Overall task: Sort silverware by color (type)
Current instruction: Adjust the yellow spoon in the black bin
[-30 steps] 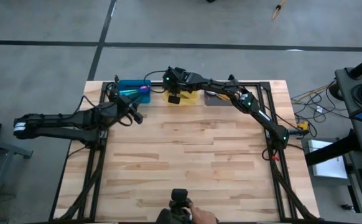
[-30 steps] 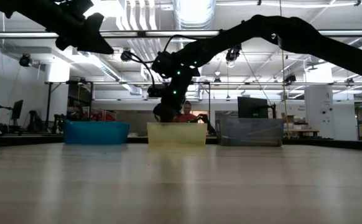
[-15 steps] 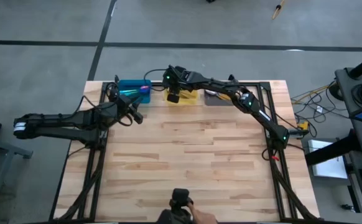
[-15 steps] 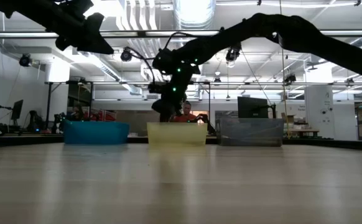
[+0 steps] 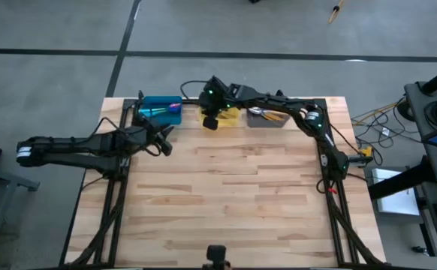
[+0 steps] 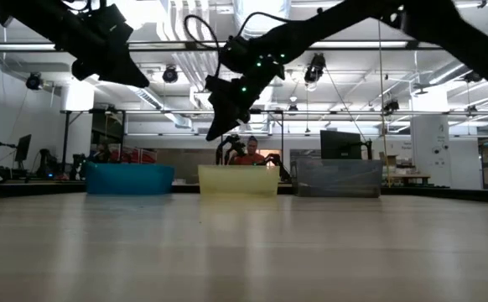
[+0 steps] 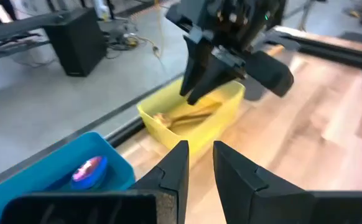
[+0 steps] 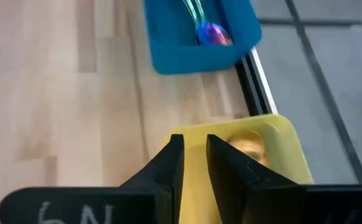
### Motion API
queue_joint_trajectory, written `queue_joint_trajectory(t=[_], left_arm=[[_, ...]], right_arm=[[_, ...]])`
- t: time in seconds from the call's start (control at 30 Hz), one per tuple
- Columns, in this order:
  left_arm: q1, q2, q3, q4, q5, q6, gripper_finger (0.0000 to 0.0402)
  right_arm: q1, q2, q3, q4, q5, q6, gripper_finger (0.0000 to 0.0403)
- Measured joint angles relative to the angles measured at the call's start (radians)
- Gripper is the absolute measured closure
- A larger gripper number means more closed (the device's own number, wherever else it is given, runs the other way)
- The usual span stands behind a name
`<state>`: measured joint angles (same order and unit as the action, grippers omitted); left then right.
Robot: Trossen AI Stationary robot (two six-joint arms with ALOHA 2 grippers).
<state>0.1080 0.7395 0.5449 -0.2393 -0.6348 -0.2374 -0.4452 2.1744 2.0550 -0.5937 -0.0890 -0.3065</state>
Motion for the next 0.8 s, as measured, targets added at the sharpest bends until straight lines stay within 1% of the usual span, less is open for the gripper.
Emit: queue_joint_trajectory(t=[0.1, 0.2, 0.27, 0.37, 0.43, 0.47, 0.57, 0.63, 0.7, 0.8], left_arm=[[-0.018, 0.000, 0.000, -0.016, 0.026, 0.005, 0.0346], [-0.036, 0.000, 0.000, -0.017, 0.050, 0.046, 0.0346], [-0.044, 0.000, 0.000, -0.017, 0.095, 0.092, 0.0346], [-0.046, 0.000, 0.000, -0.016, 0.193, 0.160, 0.0346], [-0.046, 0.000, 0.000, -0.016, 0.253, 0.202, 0.0346], [-0.046, 0.000, 0.000, -0.015, 0.266, 0.218, 0.0346], [-0.046, 0.000, 0.000, -0.001, 0.270, 0.229, 0.0346], [-0.046, 0.000, 0.000, 0.015, 0.269, 0.225, 0.0346], [-0.046, 0.002, 0.000, 0.033, 0.268, 0.212, 0.0346], [-0.046, 0.005, 0.000, 0.044, 0.259, 0.177, 0.0346]], right_arm=[[0.018, -0.092, -0.177, 0.146, -0.019, 0.001, 0.0351], [0.038, -0.202, -0.378, 0.333, -0.052, 0.000, 0.0358], [0.049, -0.272, -0.511, 0.466, -0.069, 0.000, 0.0359], [0.056, -0.369, -0.685, 0.618, -0.099, -0.003, 0.0358], [0.055, -0.426, -0.780, 0.686, -0.103, -0.005, 0.0358], [0.055, -0.453, -0.822, 0.711, -0.103, -0.005, 0.0359], [0.054, -0.521, -0.931, 0.782, -0.097, 0.000, 0.0360], [0.054, -0.555, -0.992, 0.839, -0.083, 0.020, 0.0360], [0.055, -0.591, -1.045, 0.871, -0.037, 0.033, 0.0360], [0.054, -0.634, -1.097, 0.882, 0.099, 0.044, 0.0360]])
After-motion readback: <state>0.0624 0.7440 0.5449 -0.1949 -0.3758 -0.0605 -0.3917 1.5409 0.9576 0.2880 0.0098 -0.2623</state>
